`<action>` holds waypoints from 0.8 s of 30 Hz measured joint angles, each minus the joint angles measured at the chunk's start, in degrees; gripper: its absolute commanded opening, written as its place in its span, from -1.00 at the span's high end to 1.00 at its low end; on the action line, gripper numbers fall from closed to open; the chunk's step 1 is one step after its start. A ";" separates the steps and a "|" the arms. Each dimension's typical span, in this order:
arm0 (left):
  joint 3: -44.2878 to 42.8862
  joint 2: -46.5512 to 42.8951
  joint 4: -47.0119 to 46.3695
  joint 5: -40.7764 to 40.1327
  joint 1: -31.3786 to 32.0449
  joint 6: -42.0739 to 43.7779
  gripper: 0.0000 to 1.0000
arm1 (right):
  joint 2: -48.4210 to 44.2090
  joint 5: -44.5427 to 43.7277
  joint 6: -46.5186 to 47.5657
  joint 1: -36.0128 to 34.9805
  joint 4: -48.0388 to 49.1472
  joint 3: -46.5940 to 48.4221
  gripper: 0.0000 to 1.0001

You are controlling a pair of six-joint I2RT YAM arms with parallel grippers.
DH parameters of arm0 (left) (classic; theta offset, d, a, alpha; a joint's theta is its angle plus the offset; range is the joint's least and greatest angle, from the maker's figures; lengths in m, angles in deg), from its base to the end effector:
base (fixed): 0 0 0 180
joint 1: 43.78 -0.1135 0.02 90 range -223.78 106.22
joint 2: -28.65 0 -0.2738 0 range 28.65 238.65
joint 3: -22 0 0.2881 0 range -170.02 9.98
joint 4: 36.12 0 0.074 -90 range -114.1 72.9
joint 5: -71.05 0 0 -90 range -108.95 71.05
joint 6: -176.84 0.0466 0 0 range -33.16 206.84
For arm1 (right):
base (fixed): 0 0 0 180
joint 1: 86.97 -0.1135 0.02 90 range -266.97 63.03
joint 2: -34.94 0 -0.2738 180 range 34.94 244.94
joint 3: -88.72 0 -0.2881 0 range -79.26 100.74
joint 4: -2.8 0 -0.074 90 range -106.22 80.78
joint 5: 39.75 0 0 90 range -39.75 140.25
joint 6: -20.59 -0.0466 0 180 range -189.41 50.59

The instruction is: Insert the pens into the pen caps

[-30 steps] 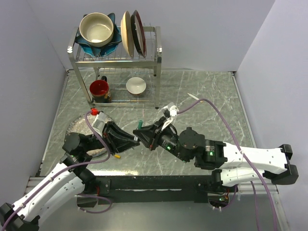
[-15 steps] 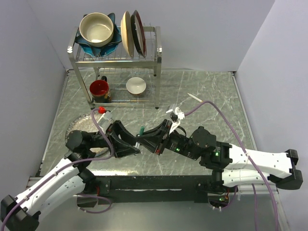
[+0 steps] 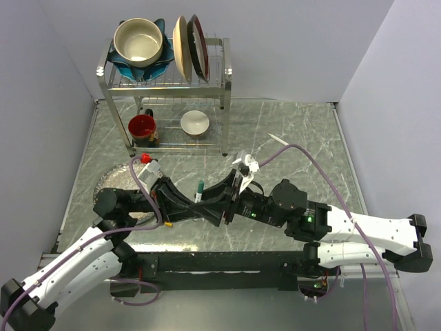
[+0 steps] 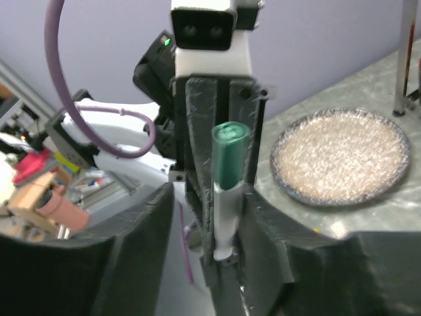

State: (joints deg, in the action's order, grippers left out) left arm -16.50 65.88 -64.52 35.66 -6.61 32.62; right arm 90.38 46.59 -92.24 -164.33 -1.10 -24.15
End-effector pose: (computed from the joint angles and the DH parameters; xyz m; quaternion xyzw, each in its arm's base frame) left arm 0.1187 -0.1377 0.3355 0.3260 0.5004 -0.7108 0.3716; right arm 0.0612 0.2591 0.4137 -0.2796 0.5951 0.5643 0.4992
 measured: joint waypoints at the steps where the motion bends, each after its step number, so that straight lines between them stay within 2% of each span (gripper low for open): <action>1: 0.00 0.00 0.61 -0.50 0.00 0.44 0.98 | -0.02 0.07 -0.22 0.00 -0.55 0.09 -0.26; 8: 0.17 -0.42 1.46 -1.49 0.00 1.79 0.97 | -0.87 -1.68 -0.28 0.00 -6.01 1.20 -0.43; 17: 0.24 -2.51 4.13 -0.76 0.00 5.27 0.98 | -0.87 -6.14 0.92 0.52 -10.60 7.39 -0.45; 24: 0.24 -2.82 5.81 -0.39 0.07 6.78 0.98 | 0.98 -6.14 1.79 2.34 -12.26 12.63 -0.34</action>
State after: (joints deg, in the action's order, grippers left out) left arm -16.26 63.06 -58.71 35.27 -6.54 39.40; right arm 91.36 40.45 -90.45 -161.99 -13.36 -11.51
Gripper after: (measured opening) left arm 0.078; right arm 0.706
